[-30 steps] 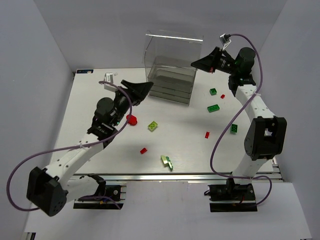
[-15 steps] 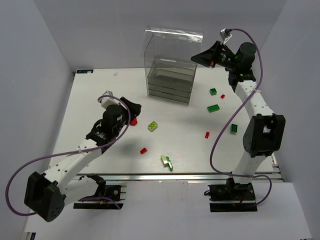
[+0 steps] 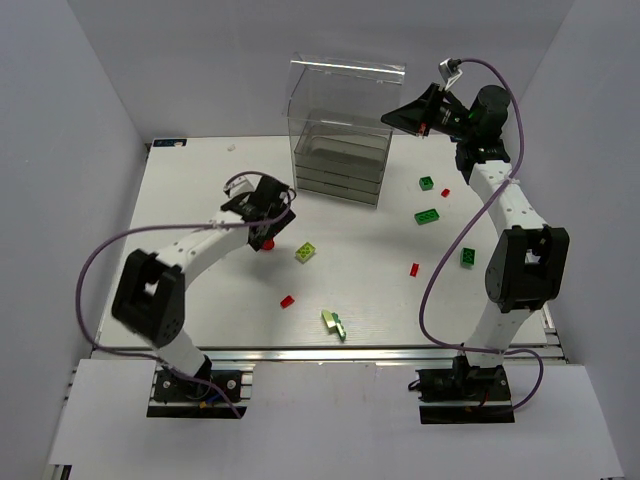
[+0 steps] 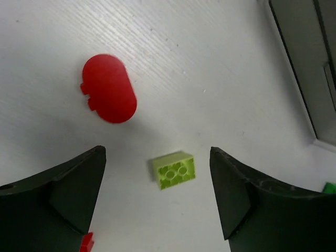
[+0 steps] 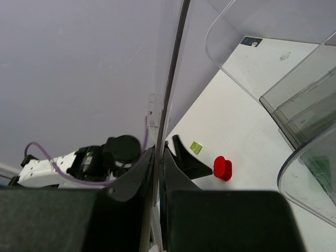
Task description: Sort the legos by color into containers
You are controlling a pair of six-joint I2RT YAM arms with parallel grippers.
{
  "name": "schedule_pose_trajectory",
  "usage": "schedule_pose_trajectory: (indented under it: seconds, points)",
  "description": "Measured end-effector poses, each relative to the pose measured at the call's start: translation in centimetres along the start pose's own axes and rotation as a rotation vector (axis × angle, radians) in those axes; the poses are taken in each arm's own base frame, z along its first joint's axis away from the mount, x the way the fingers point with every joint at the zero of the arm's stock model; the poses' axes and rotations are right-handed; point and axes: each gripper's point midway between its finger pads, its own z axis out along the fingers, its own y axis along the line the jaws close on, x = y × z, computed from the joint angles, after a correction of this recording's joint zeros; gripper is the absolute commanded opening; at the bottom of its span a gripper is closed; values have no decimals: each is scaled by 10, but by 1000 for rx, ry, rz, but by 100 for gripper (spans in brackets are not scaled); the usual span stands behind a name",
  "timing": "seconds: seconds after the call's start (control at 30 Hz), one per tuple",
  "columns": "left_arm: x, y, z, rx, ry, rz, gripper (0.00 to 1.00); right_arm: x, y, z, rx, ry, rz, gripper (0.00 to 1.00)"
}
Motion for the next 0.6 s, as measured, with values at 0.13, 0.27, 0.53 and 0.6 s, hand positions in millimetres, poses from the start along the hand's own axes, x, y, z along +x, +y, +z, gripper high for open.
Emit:
schedule_pose_trajectory:
  seconds: [0.13,0.27,0.53,0.6]
  points:
    - [3,-3,27,-158,57,0,93,0,-1,0,1,1,-7,0]
    - [19,23,43,-292,115,20,93,0,-1,0,1,2,-14,0]
    - [24,49,48,-385,166,18,93,1,-2,0,3,3,-17,0]
    - [23,50,50,-387,171,14,92,1,-2,0,3,3,-19,0]
